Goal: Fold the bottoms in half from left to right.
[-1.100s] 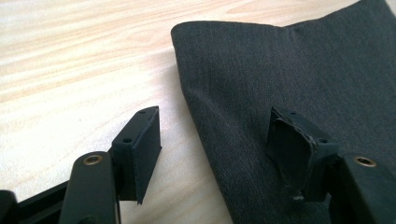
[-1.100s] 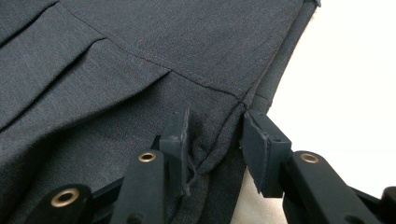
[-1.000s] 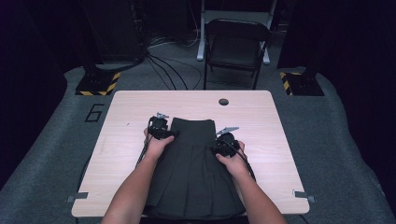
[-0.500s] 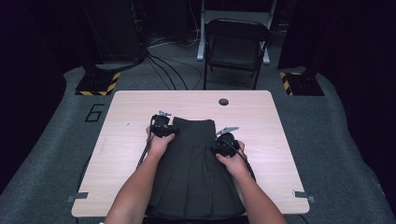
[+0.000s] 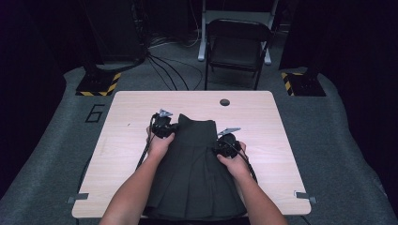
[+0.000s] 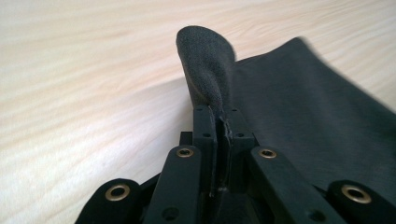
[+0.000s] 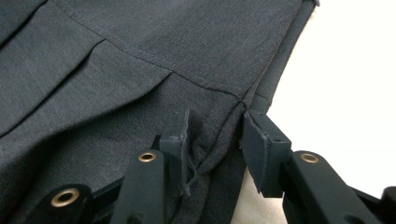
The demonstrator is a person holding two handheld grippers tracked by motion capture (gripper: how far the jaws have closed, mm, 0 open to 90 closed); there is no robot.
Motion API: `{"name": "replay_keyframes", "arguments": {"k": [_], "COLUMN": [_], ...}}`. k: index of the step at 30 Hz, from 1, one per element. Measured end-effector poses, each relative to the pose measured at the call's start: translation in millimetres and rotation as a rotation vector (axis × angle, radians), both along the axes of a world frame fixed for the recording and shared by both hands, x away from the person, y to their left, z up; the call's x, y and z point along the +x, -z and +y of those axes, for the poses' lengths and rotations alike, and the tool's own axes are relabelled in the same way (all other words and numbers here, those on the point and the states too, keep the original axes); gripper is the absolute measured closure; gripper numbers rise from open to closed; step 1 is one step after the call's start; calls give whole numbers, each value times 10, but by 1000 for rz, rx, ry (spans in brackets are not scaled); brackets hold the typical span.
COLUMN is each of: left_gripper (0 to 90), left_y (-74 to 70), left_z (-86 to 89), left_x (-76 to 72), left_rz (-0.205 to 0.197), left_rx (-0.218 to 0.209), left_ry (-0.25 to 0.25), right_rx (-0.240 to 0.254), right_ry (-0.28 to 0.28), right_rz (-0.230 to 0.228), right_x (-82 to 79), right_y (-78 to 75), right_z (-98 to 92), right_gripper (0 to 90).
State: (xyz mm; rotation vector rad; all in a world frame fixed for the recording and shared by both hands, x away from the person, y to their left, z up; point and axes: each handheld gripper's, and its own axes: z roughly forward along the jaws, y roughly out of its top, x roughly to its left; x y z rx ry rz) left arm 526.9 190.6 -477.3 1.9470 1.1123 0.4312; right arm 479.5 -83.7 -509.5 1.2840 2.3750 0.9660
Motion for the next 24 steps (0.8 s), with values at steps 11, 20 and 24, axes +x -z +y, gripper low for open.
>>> {"name": "replay_keyframes", "arguments": {"k": [11,20,24], "left_gripper": [859,861,861], "left_y": [-402,-435,-344], "left_z": [-152,-162,-159], "left_x": [-489,-918,-1095], "left_rz": [-141,-170,-161], "left_rx": [-38,-44,-46], "left_ry": [214,368,416], "right_rx": [2,18,32], "right_ry": [1,-3,3], "right_rz": [7,1,-5], "right_x": [3,1,-4], "right_y": [-1,14,25], "right_z": [-10,-35,-39], "right_gripper": [620,619,619]}}
